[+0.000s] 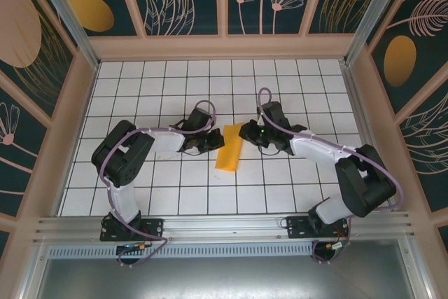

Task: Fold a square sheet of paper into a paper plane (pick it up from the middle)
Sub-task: Fold the square sheet of paper in half at the center of the table.

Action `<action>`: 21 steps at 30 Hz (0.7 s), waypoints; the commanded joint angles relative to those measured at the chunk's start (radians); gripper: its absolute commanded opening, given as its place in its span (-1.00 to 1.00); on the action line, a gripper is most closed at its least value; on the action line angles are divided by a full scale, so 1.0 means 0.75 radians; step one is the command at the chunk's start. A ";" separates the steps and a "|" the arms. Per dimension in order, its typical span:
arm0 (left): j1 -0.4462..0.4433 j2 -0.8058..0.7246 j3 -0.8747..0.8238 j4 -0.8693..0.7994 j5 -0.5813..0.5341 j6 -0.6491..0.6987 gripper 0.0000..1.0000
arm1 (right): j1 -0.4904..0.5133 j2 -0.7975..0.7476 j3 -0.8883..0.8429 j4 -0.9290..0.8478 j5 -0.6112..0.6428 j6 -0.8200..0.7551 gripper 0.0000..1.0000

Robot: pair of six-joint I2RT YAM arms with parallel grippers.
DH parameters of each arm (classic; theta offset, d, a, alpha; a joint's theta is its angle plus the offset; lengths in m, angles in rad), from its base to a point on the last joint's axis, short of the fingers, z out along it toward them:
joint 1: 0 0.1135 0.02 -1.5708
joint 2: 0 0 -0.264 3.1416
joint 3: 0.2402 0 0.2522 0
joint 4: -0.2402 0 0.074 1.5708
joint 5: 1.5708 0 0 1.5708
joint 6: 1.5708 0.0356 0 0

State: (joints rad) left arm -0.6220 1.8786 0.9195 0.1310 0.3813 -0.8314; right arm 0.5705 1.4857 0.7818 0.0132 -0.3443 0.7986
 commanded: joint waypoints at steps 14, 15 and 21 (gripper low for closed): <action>-0.010 0.054 -0.029 -0.050 -0.019 0.030 -1.00 | 0.019 0.221 -0.119 0.283 -0.181 0.030 -1.00; -0.010 0.056 -0.030 -0.050 -0.015 0.029 -1.00 | 0.016 0.224 -0.131 0.280 -0.181 0.020 -1.00; -0.010 0.057 -0.033 -0.054 -0.020 0.033 -1.00 | -0.006 0.237 -0.239 0.311 -0.165 -0.018 -1.00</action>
State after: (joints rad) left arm -0.6220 1.8786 0.9192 0.1318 0.3840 -0.8310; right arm 0.5747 1.6466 0.6468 0.2111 -0.4725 0.8165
